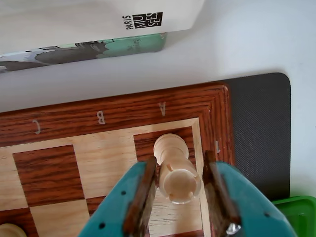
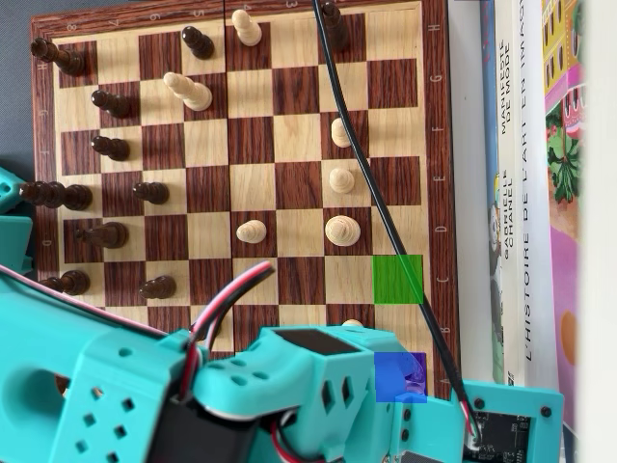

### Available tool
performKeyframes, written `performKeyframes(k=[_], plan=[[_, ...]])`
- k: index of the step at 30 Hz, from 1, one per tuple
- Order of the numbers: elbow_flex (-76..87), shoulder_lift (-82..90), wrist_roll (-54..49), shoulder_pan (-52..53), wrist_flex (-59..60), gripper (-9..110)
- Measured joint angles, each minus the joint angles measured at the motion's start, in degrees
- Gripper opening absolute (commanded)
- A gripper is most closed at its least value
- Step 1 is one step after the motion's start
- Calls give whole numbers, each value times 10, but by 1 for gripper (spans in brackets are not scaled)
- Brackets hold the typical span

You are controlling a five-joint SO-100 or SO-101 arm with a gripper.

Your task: Play chess

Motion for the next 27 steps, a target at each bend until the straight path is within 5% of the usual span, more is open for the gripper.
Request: performKeyframes(k=[27], plan=[[-4,0,0,5,0,7]])
